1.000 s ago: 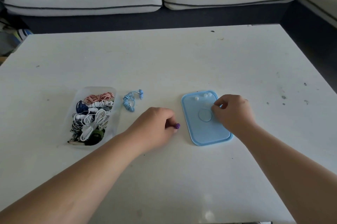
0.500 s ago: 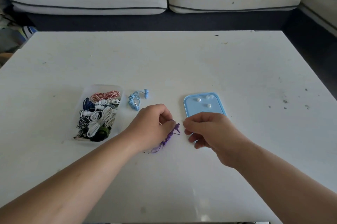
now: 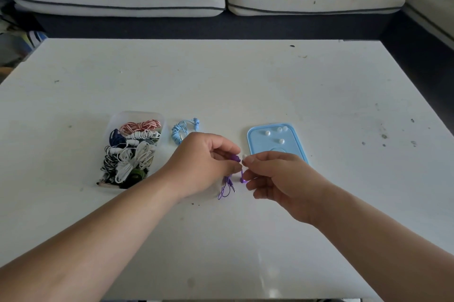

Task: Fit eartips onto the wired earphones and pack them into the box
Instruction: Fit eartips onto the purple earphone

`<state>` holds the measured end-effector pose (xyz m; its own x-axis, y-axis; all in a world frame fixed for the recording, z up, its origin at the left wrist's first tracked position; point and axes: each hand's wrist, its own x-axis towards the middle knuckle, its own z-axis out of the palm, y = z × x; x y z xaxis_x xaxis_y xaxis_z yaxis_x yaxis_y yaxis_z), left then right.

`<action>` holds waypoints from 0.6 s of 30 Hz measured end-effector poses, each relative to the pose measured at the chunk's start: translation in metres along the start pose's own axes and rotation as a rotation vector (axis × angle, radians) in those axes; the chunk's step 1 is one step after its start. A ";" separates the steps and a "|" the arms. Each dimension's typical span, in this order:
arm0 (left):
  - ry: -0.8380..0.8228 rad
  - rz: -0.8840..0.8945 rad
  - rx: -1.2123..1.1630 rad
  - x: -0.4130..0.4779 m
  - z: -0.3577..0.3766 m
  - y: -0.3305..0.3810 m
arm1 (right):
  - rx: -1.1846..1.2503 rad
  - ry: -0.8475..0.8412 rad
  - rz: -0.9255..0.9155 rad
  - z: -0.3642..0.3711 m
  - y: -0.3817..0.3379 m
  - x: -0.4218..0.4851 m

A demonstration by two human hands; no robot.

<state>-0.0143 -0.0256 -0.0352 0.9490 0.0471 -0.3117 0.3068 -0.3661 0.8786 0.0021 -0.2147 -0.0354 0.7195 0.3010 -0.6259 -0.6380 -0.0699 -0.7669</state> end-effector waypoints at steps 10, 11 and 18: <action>-0.133 0.116 0.063 -0.003 -0.002 0.003 | -0.093 0.029 -0.066 -0.002 0.000 0.002; -0.138 0.125 0.079 -0.003 -0.002 0.003 | -0.083 0.026 -0.067 -0.003 0.000 0.002; -0.126 0.144 0.067 -0.003 -0.001 0.003 | 0.089 -0.011 -0.114 -0.007 -0.003 0.003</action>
<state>-0.0161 -0.0256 -0.0310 0.9649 -0.1250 -0.2311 0.1591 -0.4221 0.8925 0.0076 -0.2208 -0.0360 0.7857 0.3130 -0.5336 -0.5746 0.0494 -0.8170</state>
